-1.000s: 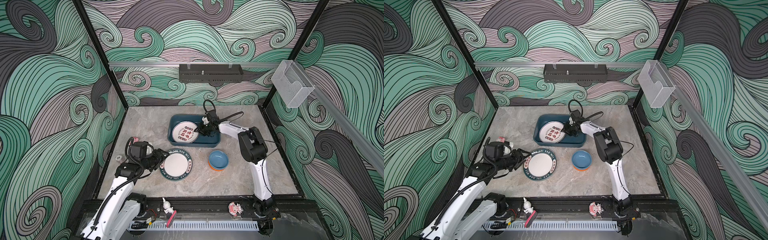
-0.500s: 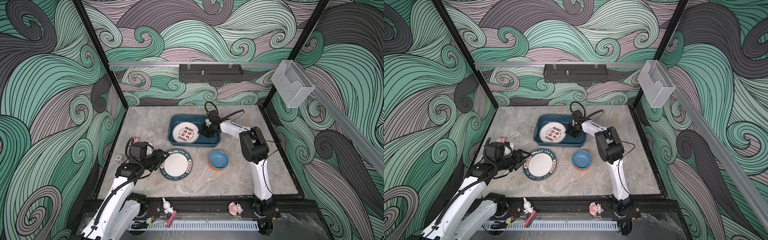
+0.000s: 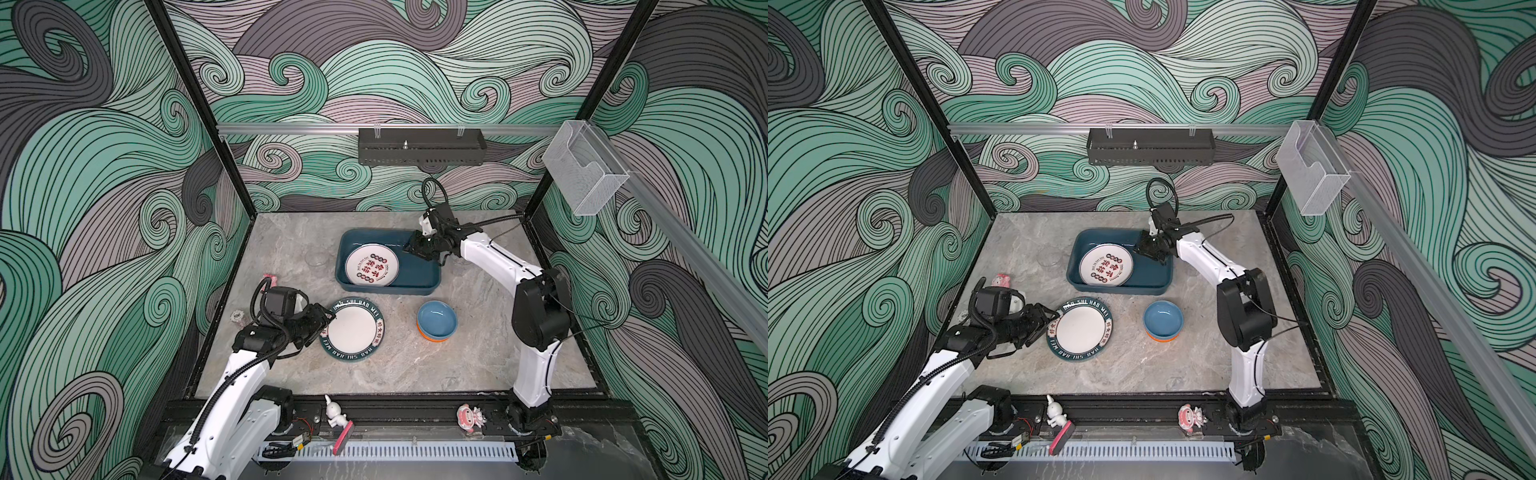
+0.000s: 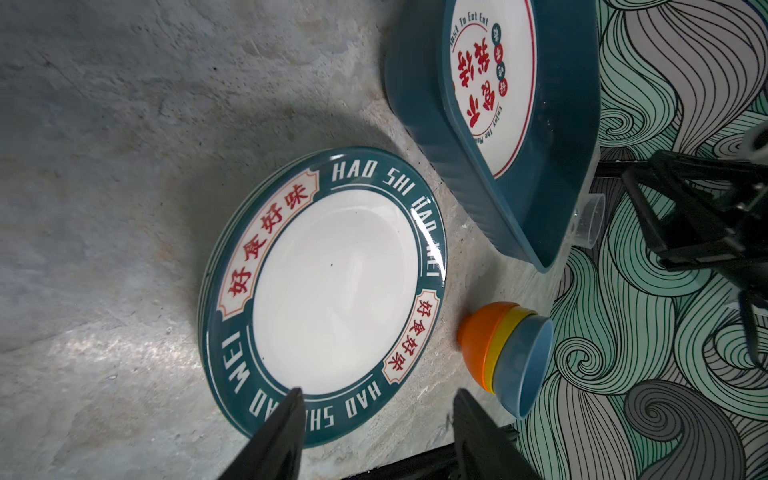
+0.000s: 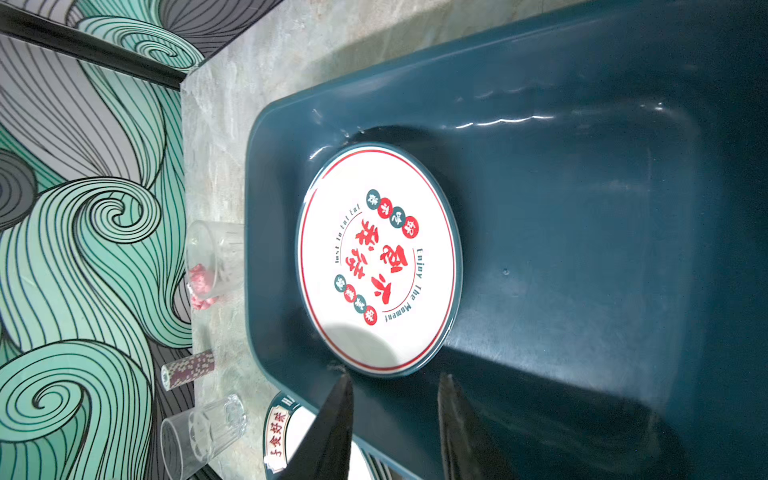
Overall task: Place the mixed dishes into the plastic bin
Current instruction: 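Withdraw the right gripper from the bin and reach toward the teal-rimmed plates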
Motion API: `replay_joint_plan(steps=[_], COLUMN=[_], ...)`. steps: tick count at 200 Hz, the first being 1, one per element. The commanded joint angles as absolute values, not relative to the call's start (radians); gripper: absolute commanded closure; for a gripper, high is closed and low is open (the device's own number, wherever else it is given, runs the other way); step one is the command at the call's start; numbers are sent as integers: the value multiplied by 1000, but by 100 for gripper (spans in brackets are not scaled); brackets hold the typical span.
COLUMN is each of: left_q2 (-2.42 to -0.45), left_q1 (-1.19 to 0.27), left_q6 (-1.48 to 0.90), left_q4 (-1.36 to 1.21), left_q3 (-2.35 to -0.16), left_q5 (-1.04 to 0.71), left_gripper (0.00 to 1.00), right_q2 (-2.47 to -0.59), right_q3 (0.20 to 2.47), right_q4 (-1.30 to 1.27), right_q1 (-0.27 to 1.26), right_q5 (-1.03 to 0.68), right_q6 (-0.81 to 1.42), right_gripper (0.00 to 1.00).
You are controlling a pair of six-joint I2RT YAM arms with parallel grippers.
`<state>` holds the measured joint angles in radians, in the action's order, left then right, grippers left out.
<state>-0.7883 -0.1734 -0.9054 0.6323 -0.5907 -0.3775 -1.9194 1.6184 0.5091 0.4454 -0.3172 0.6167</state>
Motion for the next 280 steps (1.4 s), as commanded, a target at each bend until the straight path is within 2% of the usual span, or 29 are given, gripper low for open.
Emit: replay_joint_plan(steps=[1,43,100,210,280], left_q2=[-788,-803,-869,-1113,-1157], left_q1=[-170,-165,-164,-163,-164], left_q6=[-878,-857,-844,-822,-822], left_q4=[686,758,787,665,610], left_q3=[-643,-659,-636,-591,-570], left_q5=[-331,-265,-210,-272,-280], left_gripper=[40,40,37,37,39], right_q2=[-1855,-1763,-1718,-1847,-1964], right_q3=[1579,1526,1474,1485,1559], right_q4=[570,627,691,723,772], right_q1=[457,508,617,795,845], right_q5=[-328,-327,-294,-245,-212], right_q6=[575,529,476,453,437], right_gripper=[63,57,56,57,56])
